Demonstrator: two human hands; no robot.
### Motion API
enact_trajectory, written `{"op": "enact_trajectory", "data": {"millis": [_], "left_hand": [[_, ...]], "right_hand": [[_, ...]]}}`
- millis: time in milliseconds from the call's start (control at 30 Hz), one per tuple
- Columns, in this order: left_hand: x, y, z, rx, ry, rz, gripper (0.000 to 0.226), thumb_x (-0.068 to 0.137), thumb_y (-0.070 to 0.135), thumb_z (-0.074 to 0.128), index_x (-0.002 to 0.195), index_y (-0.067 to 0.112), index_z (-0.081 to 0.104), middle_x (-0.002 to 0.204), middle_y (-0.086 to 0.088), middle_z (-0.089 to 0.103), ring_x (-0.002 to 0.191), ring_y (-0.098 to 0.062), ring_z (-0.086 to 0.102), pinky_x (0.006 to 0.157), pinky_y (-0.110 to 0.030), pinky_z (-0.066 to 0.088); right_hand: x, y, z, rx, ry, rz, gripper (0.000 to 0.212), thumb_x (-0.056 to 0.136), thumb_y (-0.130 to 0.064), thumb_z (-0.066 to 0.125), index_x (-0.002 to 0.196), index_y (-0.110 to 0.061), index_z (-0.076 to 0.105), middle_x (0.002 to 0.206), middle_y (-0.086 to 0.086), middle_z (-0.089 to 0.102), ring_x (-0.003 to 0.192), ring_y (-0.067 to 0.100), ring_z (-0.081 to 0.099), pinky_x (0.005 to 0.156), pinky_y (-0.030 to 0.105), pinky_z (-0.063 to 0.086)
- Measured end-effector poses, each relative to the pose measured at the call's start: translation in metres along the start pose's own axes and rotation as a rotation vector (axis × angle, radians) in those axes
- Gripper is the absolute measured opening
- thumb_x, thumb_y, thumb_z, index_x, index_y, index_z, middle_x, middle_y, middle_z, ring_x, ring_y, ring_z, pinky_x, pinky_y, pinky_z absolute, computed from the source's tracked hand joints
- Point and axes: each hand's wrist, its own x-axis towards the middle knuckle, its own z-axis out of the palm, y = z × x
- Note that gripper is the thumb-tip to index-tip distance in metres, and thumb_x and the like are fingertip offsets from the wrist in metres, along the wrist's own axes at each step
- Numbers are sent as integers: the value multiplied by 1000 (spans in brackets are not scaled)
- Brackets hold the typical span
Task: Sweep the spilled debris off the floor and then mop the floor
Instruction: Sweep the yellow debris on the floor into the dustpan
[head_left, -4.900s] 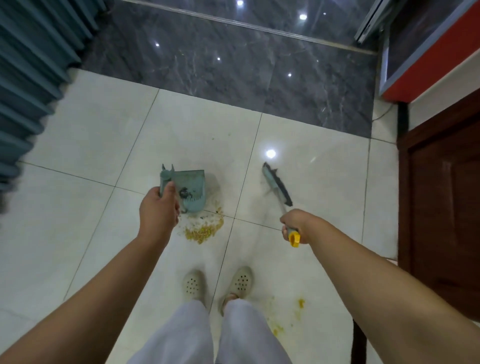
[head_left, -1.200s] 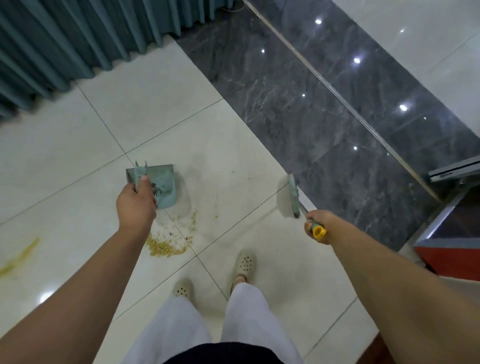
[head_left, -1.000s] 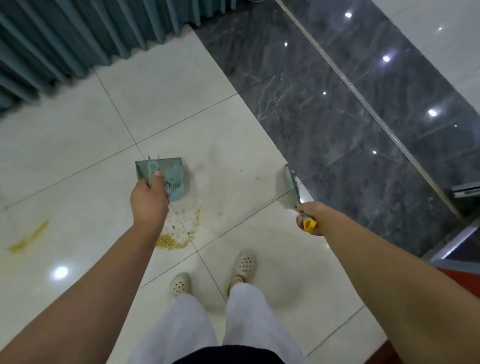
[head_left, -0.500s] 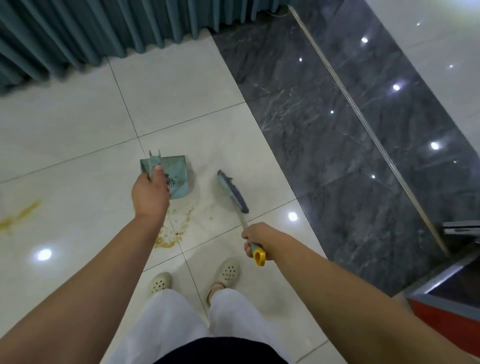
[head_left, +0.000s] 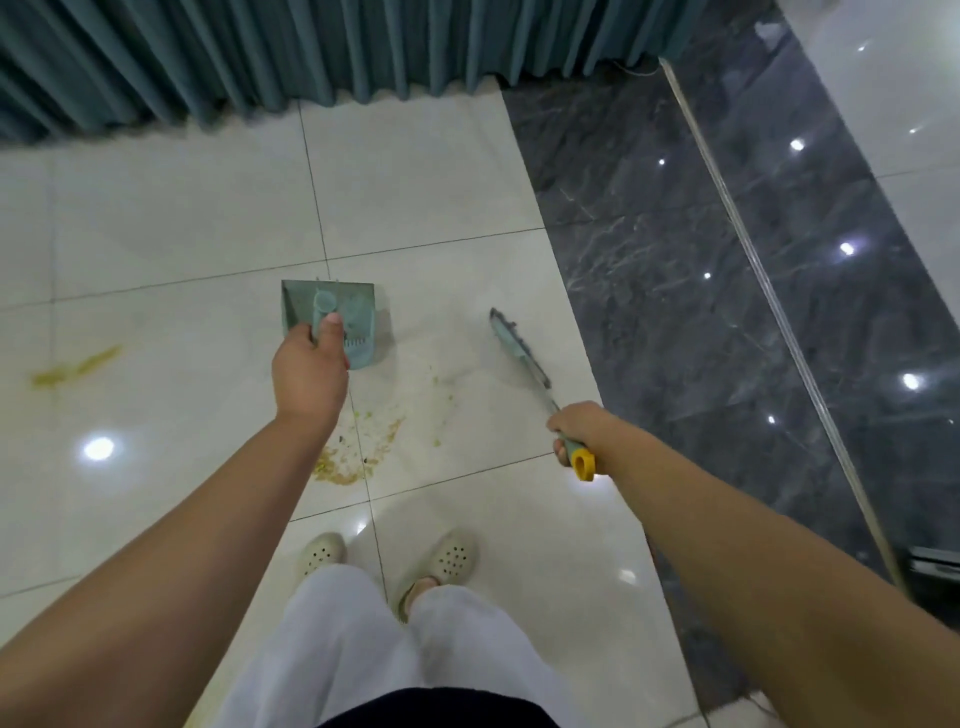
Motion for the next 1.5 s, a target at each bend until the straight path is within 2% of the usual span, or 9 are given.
{"op": "enact_trajectory", "data": {"millis": [233,400,633,833,967,1133,1267,1400,1500], "left_hand": [[28,-17,-31,12,19,-9,36,96,48,41,79,17,51,68,-1,56,61,-22,53,59,-37,48],[52,-24,-57,72,11,16,35,97,44,41,71,22,47,64,-1,55,59,-24,52,62,-41,50],[78,-22,-85,84,0,29,38,98,43,39,86,10,53,72,-6,58,68,-28,56,65,-40,50],[94,-23,-102,78,-15,20,39,98,43,39,85,9,53,67,-2,55,67,-28,56,64,-36,47],[101,-23,-108,75,-29,27,39,98,44,40,83,10,52,64,3,52,65,-25,54,62,-32,40],[106,-23,-113,50,-58,24,40,97,47,39,82,12,52,64,1,54,65,-27,55,60,-32,41],[109,-23,-117,38,-71,23,39,96,47,40,79,14,51,65,1,54,66,-27,55,61,-33,43],[110,-26,-118,26,-83,18,38,96,47,41,69,21,47,65,1,55,64,-24,54,61,-33,44],[109,-28,-118,42,-96,27,37,97,45,41,67,24,44,64,1,54,60,-22,53,58,-30,42]], "right_hand": [[29,-31,11,103,-31,-40,13,99,-7,44,111,-3,40,81,9,39,53,13,39,33,12,39],[16,-32,65,14,-89,1,11,99,-7,43,109,-3,42,74,11,43,49,13,39,34,12,38],[-24,-20,146,-98,-159,107,9,98,-11,45,102,-3,46,72,11,46,48,12,42,35,13,39],[-46,-15,181,-169,-224,134,21,97,-15,46,116,-5,50,67,9,46,44,12,41,37,13,39],[-53,-13,179,-165,-184,105,28,97,-13,45,124,-5,51,67,9,45,43,13,40,38,14,38],[-60,-10,151,-106,-105,97,14,98,-13,45,111,-17,47,68,9,46,46,12,40,37,13,38],[-57,-2,121,-59,-46,128,11,98,-14,45,107,-8,49,66,9,45,45,12,39,34,13,36],[-54,13,104,11,-11,222,15,97,-16,49,90,-3,51,55,8,48,29,9,41,33,13,39],[-57,28,115,47,-34,261,17,97,-17,49,92,-2,50,48,7,49,28,10,40,32,14,39]]}}
